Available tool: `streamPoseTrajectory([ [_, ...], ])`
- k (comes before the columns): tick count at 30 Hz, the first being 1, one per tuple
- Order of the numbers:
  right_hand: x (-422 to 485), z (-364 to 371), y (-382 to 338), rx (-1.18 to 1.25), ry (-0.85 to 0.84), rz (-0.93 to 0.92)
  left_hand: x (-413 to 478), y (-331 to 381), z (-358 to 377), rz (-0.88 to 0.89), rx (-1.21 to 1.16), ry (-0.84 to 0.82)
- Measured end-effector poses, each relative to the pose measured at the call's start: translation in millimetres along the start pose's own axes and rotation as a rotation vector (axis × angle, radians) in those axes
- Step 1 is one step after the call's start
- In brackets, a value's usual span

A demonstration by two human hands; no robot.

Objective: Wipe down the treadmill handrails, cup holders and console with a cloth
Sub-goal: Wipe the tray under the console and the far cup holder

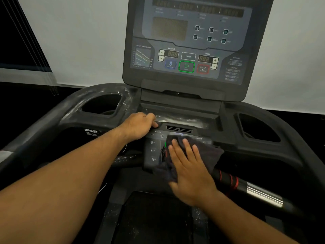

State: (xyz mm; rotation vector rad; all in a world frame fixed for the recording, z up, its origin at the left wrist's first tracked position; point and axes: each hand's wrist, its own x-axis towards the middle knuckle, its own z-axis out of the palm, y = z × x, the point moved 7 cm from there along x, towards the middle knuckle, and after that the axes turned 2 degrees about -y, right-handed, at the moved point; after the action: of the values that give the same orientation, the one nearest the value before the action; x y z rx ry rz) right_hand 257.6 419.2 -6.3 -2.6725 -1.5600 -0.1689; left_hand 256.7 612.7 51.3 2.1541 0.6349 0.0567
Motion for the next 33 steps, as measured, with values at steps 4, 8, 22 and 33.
streamPoseTrajectory([
  [4,15.8,-12.6,28.5,-0.084,0.010,-0.022,-0.8,-9.6,2.9,0.009,-0.142,-0.040],
  [8,65.8,-23.8,12.1,-0.001,0.045,0.187,0.9,-20.1,1.5,-0.040,-0.422,-0.024],
  [22,27.9,-10.5,2.4,-0.085,-0.035,-0.121,9.6,-27.9,0.7,-0.009,-0.510,-0.006],
  [33,57.4,-2.3,-66.0,-0.053,0.013,-0.058,21.7,-36.7,0.5,0.029,-0.500,0.041],
])
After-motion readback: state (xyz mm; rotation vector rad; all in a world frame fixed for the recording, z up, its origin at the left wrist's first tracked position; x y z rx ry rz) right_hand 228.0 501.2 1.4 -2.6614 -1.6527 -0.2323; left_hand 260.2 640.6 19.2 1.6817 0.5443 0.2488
